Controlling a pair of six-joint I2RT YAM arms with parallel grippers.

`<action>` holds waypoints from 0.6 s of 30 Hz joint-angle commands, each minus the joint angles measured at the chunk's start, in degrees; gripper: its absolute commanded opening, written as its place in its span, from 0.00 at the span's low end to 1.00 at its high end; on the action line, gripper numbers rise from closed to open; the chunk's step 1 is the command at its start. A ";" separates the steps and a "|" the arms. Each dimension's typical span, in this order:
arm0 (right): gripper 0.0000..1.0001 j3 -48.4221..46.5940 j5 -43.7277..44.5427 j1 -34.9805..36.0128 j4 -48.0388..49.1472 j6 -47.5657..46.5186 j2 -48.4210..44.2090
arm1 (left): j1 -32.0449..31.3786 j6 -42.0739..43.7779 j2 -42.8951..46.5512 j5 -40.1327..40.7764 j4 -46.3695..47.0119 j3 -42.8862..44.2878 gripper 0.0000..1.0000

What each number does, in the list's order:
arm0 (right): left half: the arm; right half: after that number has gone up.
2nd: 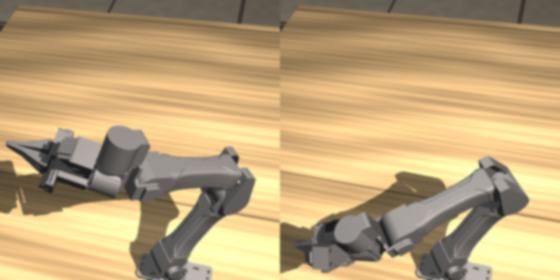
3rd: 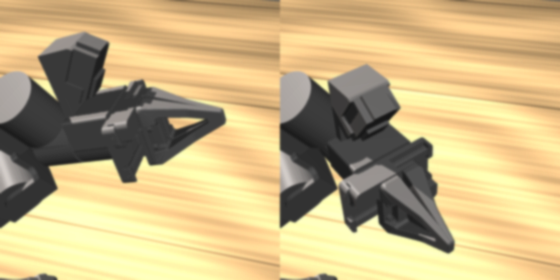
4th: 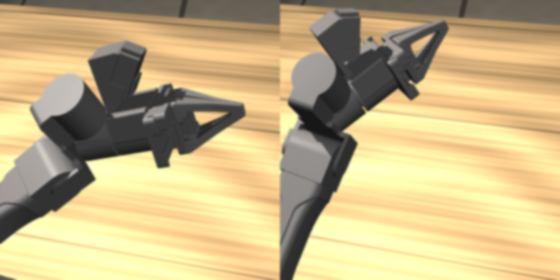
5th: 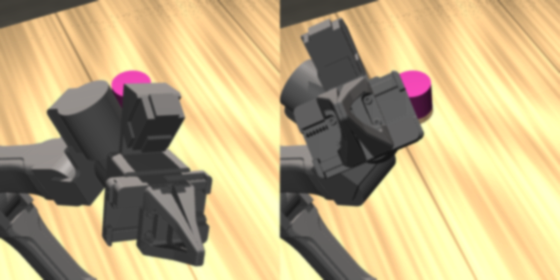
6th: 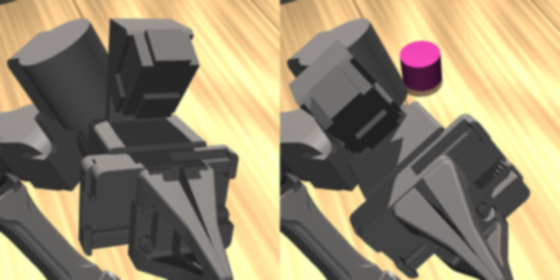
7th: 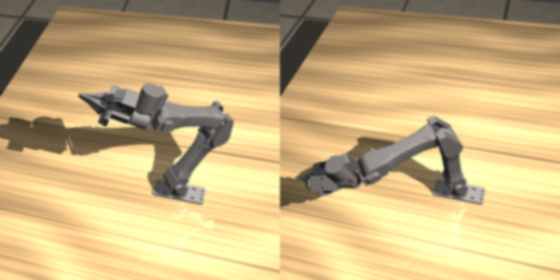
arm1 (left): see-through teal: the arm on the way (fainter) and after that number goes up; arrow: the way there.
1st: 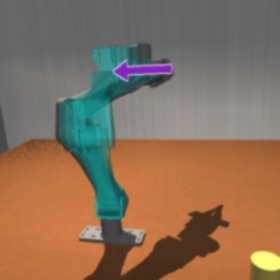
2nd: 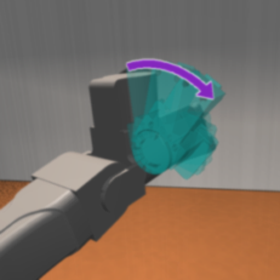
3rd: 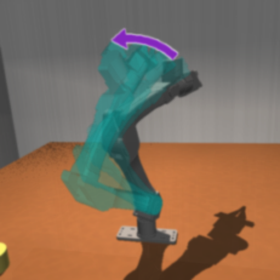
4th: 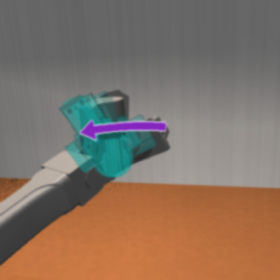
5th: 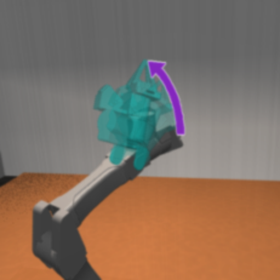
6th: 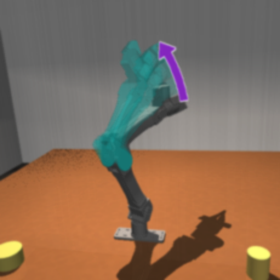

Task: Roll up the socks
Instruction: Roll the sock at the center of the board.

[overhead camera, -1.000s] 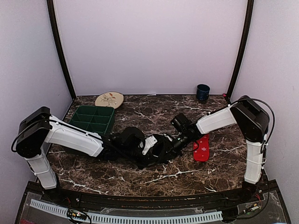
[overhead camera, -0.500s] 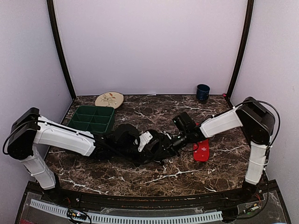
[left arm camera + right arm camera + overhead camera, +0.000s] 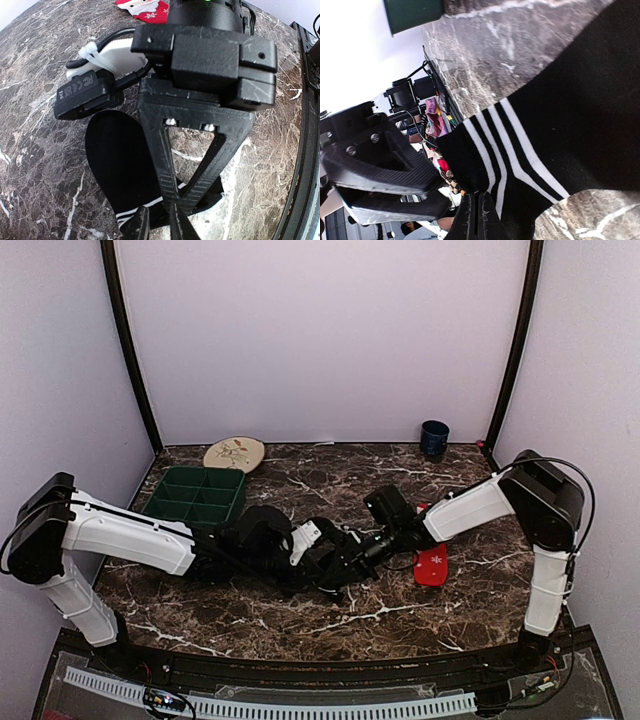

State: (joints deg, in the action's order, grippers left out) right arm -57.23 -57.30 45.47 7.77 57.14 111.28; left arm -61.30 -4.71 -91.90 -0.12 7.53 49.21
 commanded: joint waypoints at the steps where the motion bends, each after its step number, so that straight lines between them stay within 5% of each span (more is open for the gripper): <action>1: 0.00 0.19 -1.48 0.04 1.89 0.29 2.55 | -0.14 -0.21 -1.22 -0.81 -0.70 -0.52 0.18; 18: 0.00 -3.42 -0.15 0.44 -7.41 -6.98 6.43 | -0.14 -2.26 -3.32 -4.59 -1.00 -1.14 0.17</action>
State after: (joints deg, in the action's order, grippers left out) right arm -59.18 -58.06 45.50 3.22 53.30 116.60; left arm -61.30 -6.02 -94.85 -2.50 7.05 48.64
